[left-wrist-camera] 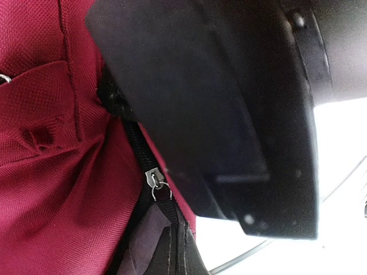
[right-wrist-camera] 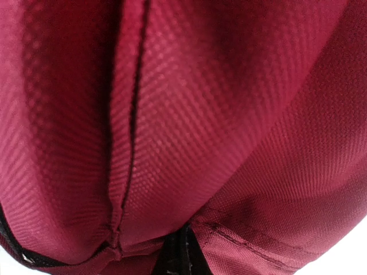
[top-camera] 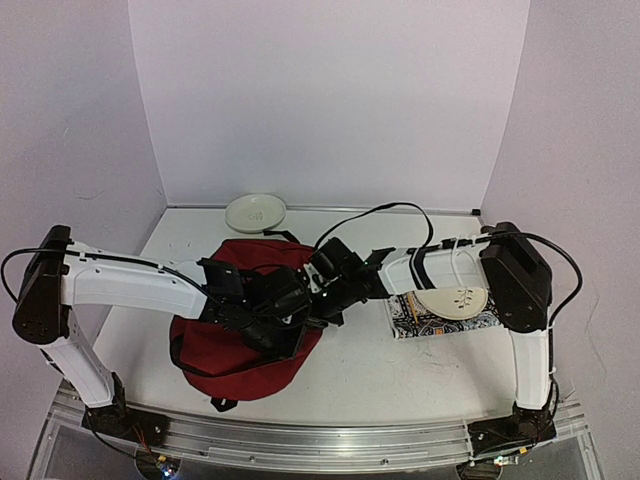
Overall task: Pack the student bag
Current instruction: Zip the largest pocket of the bag in the student bag, then hold the largest pocket of the student bag.
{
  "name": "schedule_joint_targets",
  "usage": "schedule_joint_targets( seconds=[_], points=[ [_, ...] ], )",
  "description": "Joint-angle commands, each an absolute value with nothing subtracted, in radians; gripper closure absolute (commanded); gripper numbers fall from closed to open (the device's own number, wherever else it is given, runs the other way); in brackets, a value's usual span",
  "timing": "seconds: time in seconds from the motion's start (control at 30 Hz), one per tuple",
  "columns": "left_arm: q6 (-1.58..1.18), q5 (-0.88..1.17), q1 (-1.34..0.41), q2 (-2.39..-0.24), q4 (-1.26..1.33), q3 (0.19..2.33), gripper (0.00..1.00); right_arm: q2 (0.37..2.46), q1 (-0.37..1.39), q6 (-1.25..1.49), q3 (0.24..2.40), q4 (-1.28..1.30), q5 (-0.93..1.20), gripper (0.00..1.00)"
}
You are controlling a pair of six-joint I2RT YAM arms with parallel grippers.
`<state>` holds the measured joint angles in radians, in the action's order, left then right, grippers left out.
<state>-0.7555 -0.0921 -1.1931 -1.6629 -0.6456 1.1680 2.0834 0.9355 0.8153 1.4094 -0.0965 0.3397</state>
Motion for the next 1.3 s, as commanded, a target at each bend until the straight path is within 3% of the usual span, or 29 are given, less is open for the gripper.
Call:
schedule_joint_targets(
  seconds=[0.0,0.53,0.73,0.97,1.17,1.27],
  points=[
    [-0.746,-0.039,-1.214,-1.593,-0.647,1.132,1.0,2.049,0.891,0.791,1.43,-0.054,0.238,1.0],
    [-0.776,-0.028,-1.216,-1.492,-0.667,1.052,1.0,1.976,0.75,0.723,1.456,-0.048,0.276,1.0],
    [-0.764,-0.053,-1.216,-1.556,-0.665,1.122,1.0,1.901,0.822,0.774,1.352,-0.045,0.307,0.84],
    [-0.759,-0.058,-1.216,-1.577,-0.663,1.121,1.0,1.875,0.931,0.844,1.305,-0.013,0.312,0.56],
    [-0.766,-0.052,-1.216,-1.559,-0.663,1.089,1.0,1.942,0.998,0.879,1.344,-0.002,0.335,0.41],
    [-0.77,-0.054,-1.218,-1.55,-0.661,1.079,1.0,1.982,1.008,0.888,1.366,-0.002,0.331,0.39]
  ],
)
